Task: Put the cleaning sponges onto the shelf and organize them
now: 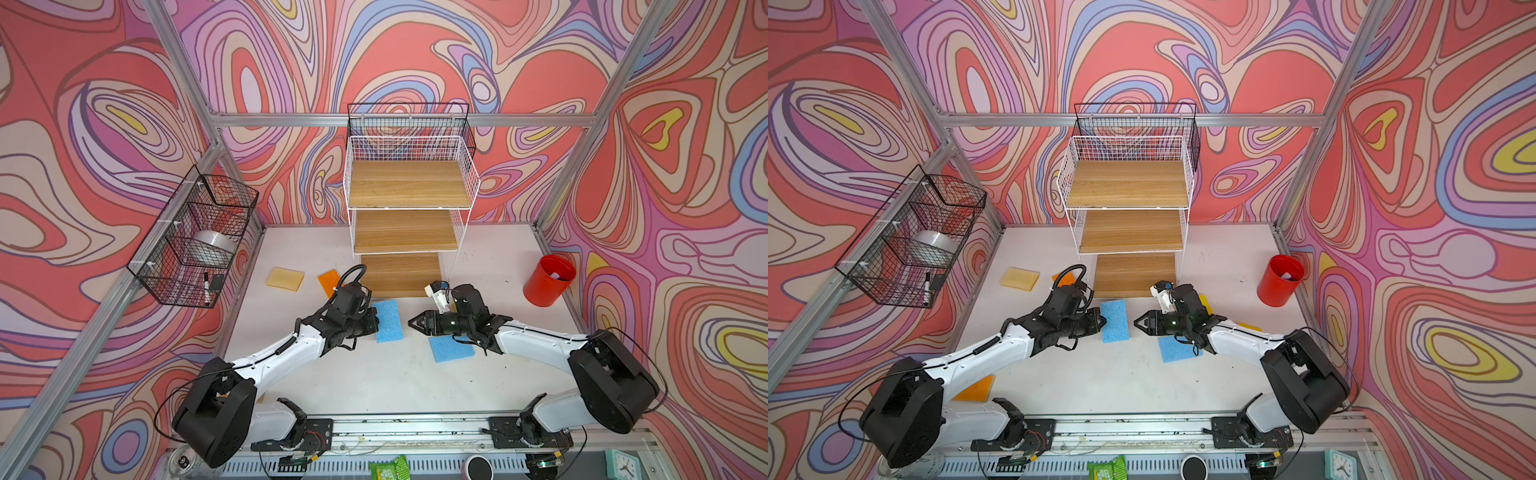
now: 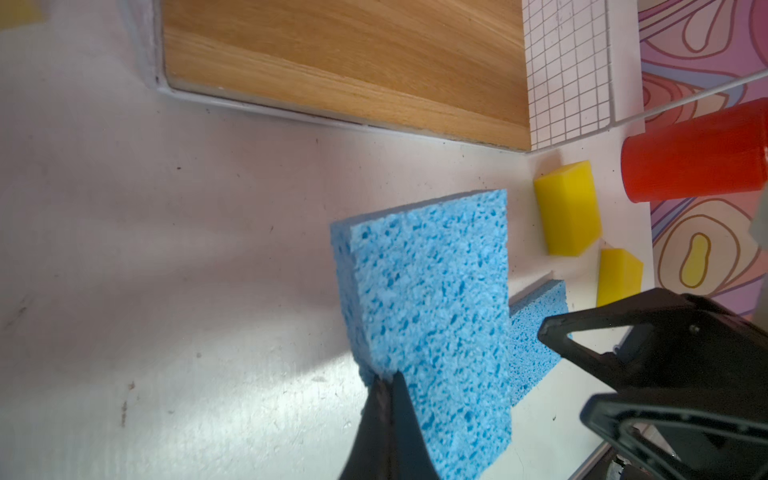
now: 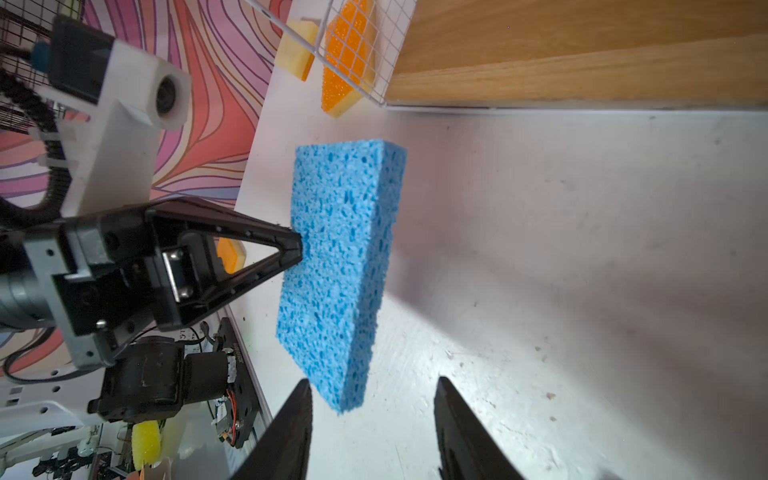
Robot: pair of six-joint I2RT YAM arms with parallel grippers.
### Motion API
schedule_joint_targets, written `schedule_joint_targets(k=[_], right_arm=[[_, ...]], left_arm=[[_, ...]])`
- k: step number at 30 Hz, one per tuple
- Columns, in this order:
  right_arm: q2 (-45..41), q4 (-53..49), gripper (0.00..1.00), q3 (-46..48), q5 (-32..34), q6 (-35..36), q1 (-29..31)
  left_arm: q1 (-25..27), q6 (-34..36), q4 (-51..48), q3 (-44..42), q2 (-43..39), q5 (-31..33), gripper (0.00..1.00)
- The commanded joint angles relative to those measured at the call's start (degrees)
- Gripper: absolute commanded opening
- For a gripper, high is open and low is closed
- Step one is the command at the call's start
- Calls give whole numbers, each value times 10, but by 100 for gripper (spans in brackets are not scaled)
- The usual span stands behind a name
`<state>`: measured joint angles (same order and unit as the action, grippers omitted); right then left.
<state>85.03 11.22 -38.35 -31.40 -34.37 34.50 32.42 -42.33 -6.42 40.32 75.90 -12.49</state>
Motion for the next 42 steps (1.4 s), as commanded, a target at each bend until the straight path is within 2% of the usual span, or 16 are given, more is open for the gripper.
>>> schedule_joint_targets(k=[1,17,24,26,28,30,33,36,42], right_arm=[[19,37,49,-21,-6,-13,14],[61,43,40,-48,3,-21,24],[82,57,27,-61,-1,-28,24],[84,52,28,-65,3,-25,24],[81,40,37,-68,10,-17,24],[68,21,54,-68,23,-5,24],[27,2,67,-54,56,8,25],[-17,-30,72,-47,85,26,23],[-134,-99,73,-21,165,40,9]], left_arm=[[2,5,22,11,9,-10,0],[2,9,24,25,0,-25,0],[1,18,15,41,7,-27,0],[0,20,17,42,12,-26,0],[-1,20,20,43,18,-25,0],[-1,21,23,43,27,-20,0],[-2,19,31,44,38,-9,0],[-2,9,47,43,53,-4,0],[11,-27,109,36,86,15,0]])
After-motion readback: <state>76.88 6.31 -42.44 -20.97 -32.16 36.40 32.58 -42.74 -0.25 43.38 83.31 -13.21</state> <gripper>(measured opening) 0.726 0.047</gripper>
